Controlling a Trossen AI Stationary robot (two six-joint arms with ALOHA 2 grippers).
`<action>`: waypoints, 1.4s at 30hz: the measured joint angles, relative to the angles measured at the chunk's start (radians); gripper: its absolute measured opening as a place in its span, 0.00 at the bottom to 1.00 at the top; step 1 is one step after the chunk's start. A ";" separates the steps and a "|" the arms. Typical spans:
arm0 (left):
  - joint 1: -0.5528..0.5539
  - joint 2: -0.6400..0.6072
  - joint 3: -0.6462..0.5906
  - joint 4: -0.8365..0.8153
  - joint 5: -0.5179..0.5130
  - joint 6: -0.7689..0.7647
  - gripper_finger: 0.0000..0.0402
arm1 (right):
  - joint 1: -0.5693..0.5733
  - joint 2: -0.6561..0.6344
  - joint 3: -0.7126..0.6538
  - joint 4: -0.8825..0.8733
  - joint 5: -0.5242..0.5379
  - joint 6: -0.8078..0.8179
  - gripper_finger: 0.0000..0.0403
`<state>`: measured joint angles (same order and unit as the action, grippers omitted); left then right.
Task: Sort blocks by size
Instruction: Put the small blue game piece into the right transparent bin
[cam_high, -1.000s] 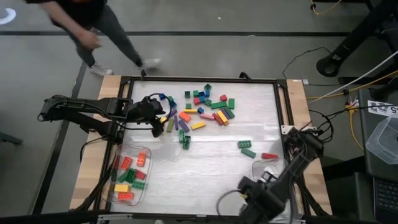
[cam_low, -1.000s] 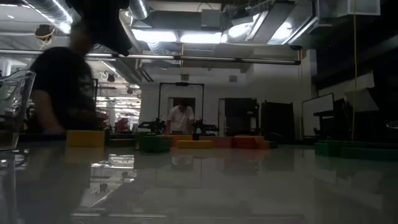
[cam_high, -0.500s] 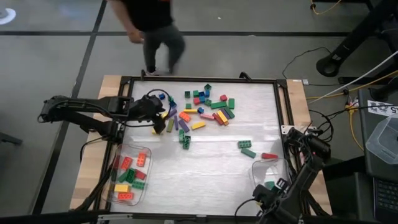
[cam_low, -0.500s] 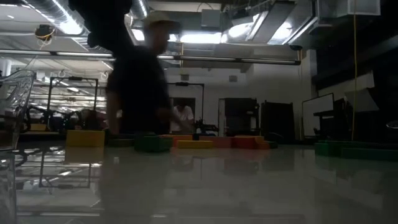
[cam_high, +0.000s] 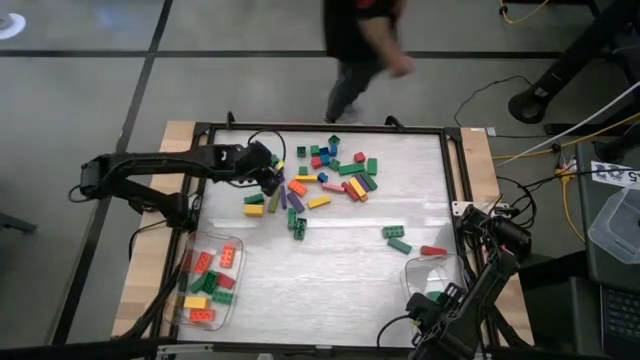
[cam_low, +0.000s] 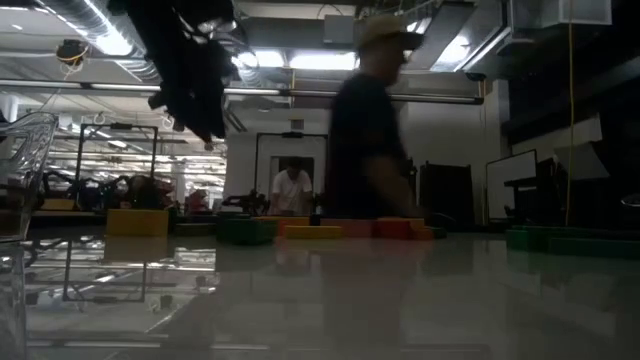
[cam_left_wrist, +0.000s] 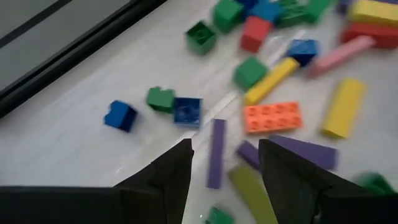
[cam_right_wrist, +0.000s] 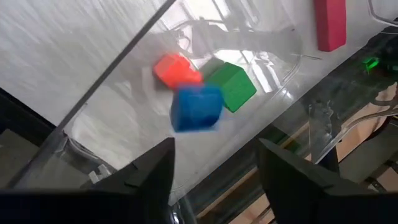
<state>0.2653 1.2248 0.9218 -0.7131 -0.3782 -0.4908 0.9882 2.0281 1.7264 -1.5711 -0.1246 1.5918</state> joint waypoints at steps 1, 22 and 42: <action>0.019 0.012 0.000 0.000 0.000 -0.006 0.43 | 0.000 0.000 0.000 0.000 0.000 -0.001 0.59; 0.376 0.212 0.000 0.129 0.083 0.411 0.43 | 0.000 0.000 0.000 0.001 0.001 -0.003 0.68; 0.480 0.347 0.000 0.127 0.173 0.571 0.43 | 0.000 0.000 0.000 0.002 0.001 -0.003 0.68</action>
<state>0.7456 1.5717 0.9215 -0.5858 -0.2052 0.0803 0.9878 2.0281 1.7260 -1.5688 -0.1231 1.5883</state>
